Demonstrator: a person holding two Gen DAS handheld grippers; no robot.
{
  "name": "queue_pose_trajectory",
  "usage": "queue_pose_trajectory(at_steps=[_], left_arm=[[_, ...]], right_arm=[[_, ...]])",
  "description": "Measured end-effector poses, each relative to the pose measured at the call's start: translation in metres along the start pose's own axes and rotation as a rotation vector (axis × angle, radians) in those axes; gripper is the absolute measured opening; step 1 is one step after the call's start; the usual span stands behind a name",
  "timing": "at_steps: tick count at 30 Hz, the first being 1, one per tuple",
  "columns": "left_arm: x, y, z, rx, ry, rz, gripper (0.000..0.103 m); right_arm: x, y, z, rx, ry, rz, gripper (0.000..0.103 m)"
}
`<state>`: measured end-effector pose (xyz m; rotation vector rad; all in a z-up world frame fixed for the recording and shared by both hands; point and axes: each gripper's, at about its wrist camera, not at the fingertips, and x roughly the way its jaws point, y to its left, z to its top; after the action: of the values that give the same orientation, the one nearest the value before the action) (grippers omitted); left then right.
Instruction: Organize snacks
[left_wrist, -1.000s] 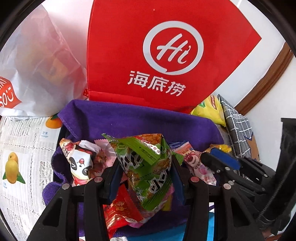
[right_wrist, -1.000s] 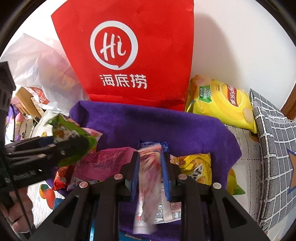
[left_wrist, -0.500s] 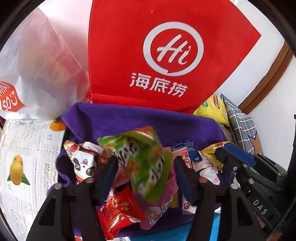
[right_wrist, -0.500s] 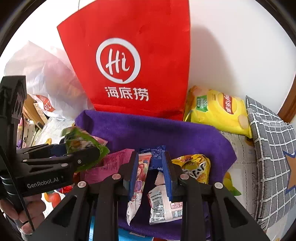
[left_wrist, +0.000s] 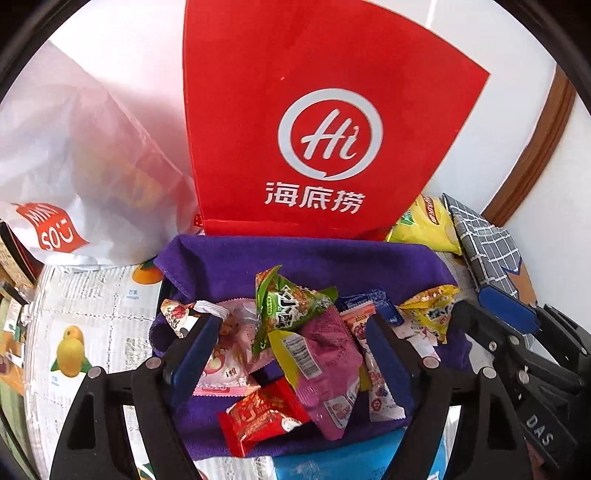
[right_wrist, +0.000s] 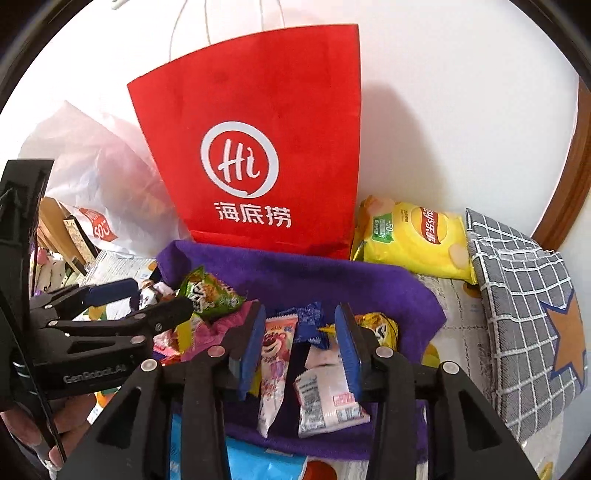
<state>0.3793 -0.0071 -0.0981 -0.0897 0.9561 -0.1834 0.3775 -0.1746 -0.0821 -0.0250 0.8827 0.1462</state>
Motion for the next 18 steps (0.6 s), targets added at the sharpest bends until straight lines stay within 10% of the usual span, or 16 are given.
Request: queue_pose_trajectory(at_steps=[18], left_arm=[[-0.131,-0.012,-0.061,0.029,-0.1,0.061,0.088]], right_arm=[[-0.132,0.013,-0.056,0.047,-0.08,-0.085,0.07]])
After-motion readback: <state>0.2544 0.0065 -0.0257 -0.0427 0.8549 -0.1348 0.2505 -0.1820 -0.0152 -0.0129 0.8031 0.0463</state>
